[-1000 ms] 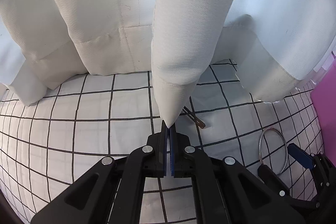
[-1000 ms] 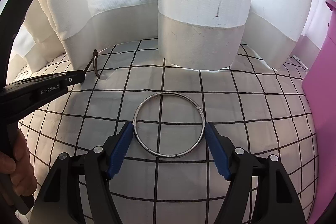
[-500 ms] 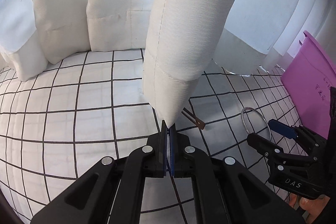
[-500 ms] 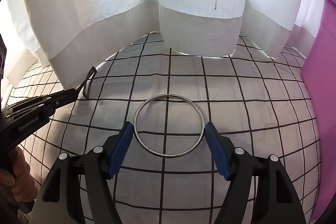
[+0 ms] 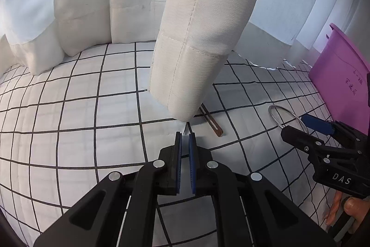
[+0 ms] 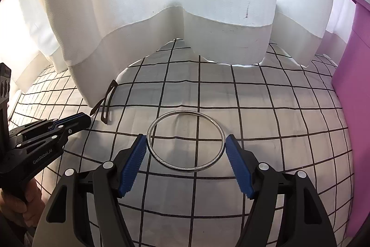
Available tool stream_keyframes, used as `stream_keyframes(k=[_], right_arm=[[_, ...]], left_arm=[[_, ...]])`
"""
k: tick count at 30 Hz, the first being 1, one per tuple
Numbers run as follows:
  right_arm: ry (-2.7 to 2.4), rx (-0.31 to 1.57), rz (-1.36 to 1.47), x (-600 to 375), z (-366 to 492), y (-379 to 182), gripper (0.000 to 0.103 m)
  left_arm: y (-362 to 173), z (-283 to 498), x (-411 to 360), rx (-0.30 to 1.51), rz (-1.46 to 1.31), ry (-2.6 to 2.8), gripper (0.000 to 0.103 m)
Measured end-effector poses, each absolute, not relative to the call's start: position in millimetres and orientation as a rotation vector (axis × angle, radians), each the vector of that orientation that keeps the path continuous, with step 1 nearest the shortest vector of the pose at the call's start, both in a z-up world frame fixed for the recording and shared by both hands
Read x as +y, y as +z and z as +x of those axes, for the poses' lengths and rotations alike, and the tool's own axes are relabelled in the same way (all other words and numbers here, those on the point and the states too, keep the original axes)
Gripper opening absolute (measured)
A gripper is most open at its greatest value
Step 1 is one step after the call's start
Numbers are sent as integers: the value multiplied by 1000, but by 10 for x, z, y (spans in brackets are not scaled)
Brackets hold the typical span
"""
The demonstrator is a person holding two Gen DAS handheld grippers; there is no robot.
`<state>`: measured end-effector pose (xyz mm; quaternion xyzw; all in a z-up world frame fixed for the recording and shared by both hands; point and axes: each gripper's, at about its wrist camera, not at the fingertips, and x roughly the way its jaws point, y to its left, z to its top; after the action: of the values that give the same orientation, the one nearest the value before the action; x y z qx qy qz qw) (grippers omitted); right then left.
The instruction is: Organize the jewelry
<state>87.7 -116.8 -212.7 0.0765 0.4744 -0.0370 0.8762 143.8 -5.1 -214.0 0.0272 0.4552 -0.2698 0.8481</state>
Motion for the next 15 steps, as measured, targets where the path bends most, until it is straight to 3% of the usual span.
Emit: stream_keyframes(k=[13, 15], right_arm=[[-66, 979, 160, -1075, 784, -2040, 68], [-69, 977, 159, -1084, 769, -2019, 68]], left_arm=[[-2165, 1422, -252, 936, 84, -543, 7], [-2116, 1411, -244, 915, 73, -534, 15]])
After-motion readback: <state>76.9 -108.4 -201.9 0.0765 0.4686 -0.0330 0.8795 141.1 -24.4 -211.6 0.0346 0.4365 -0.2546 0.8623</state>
